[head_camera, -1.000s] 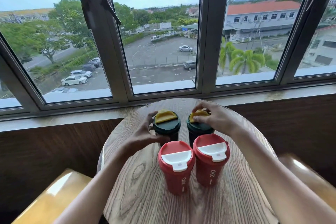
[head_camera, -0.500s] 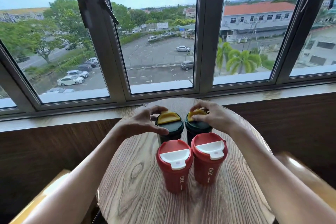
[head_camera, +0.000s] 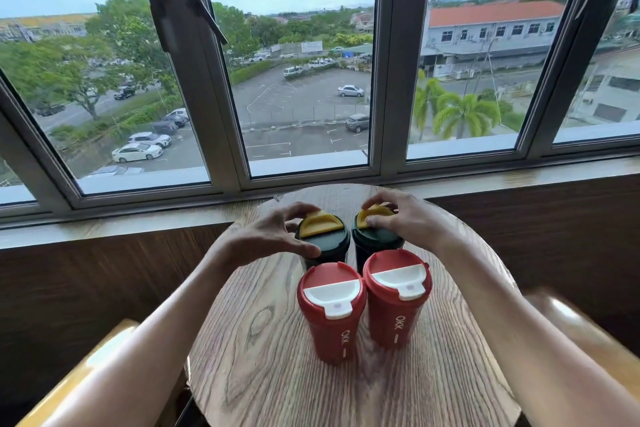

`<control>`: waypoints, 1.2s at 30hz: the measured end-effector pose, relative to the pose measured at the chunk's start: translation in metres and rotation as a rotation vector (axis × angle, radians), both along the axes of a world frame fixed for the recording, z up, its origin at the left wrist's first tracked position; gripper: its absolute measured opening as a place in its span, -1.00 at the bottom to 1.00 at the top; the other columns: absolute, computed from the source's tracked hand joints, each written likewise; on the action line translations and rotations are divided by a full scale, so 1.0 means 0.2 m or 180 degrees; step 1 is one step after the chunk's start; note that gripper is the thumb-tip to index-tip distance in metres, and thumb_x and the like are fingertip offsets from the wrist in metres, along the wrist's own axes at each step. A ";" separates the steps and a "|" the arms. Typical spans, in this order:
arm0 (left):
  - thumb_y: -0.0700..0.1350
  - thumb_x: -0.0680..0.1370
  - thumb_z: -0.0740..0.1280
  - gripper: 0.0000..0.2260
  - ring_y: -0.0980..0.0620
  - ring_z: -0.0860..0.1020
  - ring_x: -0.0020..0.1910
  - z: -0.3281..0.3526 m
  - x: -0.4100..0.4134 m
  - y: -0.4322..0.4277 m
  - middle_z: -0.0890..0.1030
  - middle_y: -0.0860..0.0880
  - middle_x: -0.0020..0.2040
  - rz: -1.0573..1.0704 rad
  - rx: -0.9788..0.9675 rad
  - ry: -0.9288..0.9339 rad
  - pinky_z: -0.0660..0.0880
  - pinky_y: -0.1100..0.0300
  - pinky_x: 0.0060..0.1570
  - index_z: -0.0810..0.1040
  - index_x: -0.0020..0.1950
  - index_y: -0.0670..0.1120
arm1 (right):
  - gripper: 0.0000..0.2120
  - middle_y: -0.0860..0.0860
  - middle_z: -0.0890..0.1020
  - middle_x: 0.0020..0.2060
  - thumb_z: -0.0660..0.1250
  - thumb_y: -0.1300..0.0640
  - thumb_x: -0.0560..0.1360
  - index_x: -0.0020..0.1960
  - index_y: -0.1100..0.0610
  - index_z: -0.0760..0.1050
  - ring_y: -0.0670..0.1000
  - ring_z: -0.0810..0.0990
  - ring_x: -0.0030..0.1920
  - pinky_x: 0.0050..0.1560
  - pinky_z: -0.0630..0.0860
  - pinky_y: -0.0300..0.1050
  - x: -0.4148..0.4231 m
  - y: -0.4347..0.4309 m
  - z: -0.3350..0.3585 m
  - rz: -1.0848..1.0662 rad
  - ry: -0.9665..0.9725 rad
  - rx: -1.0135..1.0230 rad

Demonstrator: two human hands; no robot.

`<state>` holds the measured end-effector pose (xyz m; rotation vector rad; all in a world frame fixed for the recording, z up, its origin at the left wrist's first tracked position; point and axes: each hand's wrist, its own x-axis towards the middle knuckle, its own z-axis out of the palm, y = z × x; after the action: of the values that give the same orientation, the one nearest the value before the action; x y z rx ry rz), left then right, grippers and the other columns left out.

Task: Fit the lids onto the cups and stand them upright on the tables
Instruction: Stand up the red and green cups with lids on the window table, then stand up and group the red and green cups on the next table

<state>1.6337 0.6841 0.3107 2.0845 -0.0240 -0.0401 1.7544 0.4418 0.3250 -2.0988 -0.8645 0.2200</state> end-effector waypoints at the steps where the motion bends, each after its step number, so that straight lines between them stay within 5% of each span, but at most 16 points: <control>1: -0.20 0.38 0.56 -0.35 0.07 0.49 0.28 0.00 0.00 -0.01 0.49 0.03 0.28 -0.0012 -0.0015 0.0014 0.45 0.13 0.31 0.39 0.41 -0.07 | -0.80 -0.04 0.60 -0.05 0.45 0.11 0.45 0.07 0.01 0.60 -0.05 0.55 -0.01 -0.11 0.37 -0.26 0.00 0.00 0.00 0.0005 -0.0004 0.0002; 7: -0.22 0.40 0.53 -0.36 0.08 0.49 0.29 0.00 -0.01 -0.02 0.48 0.03 0.31 -0.0107 -0.0273 0.0200 0.49 0.21 0.22 0.36 0.41 0.00 | -0.80 -0.02 0.61 0.00 0.44 0.11 0.46 0.09 0.01 0.59 -0.05 0.56 0.04 -0.05 0.40 -0.24 0.00 -0.01 0.00 0.0057 0.0012 -0.0020; 13: -0.01 0.51 0.41 -0.56 0.11 0.57 0.19 0.01 -0.02 -0.02 0.55 0.01 0.24 0.0040 -0.0417 0.0150 0.54 0.20 0.07 0.44 0.37 0.02 | -0.79 -0.01 0.60 0.04 0.42 0.08 0.48 0.10 -0.02 0.58 -0.02 0.54 0.07 0.03 0.37 -0.16 0.01 0.00 0.00 0.0073 -0.0044 -0.0150; 18: 0.00 0.54 0.39 -0.89 0.06 0.63 -0.02 0.01 0.05 -0.04 0.67 0.03 -0.01 0.1072 0.0115 -0.0755 0.54 0.08 0.00 0.61 0.05 0.06 | -0.81 -0.02 0.57 0.04 0.42 0.03 0.47 0.08 -0.01 0.62 -0.02 0.53 0.08 0.03 0.35 -0.16 0.01 0.01 0.01 -0.0087 -0.0452 -0.0219; 23: -0.03 0.50 0.44 -0.88 0.13 0.64 -0.09 0.08 0.00 -0.09 0.69 0.09 -0.10 0.1737 0.0765 -0.1125 0.55 0.20 -0.09 0.67 0.00 -0.02 | -0.84 -0.07 0.63 -0.04 0.41 0.06 0.48 0.05 0.04 0.63 -0.04 0.60 -0.02 -0.02 0.49 -0.13 -0.04 0.10 0.12 -0.0155 -0.0821 0.0220; 31: -0.03 0.47 0.41 -0.94 0.15 0.65 -0.20 0.22 -0.35 -0.01 0.69 0.11 -0.22 0.2817 0.1320 -0.1014 0.59 0.13 -0.09 0.66 -0.13 0.02 | -0.82 0.03 0.71 -0.09 0.41 0.11 0.47 0.05 0.11 0.64 -0.02 0.65 -0.06 0.01 0.54 -0.14 -0.26 0.52 0.27 0.0815 -0.0807 0.0226; 36: 0.01 0.47 0.40 -0.90 0.04 0.65 -0.11 0.30 -0.77 0.13 0.71 0.06 -0.11 0.3625 0.1695 -0.0792 0.57 0.11 -0.04 0.68 -0.08 0.03 | -0.82 0.05 0.72 -0.08 0.41 0.11 0.45 0.03 0.11 0.65 0.01 0.66 -0.05 -0.01 0.53 -0.15 -0.59 0.90 0.31 0.1575 -0.0694 0.0199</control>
<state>1.4803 0.7094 0.3699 2.3084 1.1096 0.9862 1.6356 0.6221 0.3861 -1.8425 -1.4985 0.2200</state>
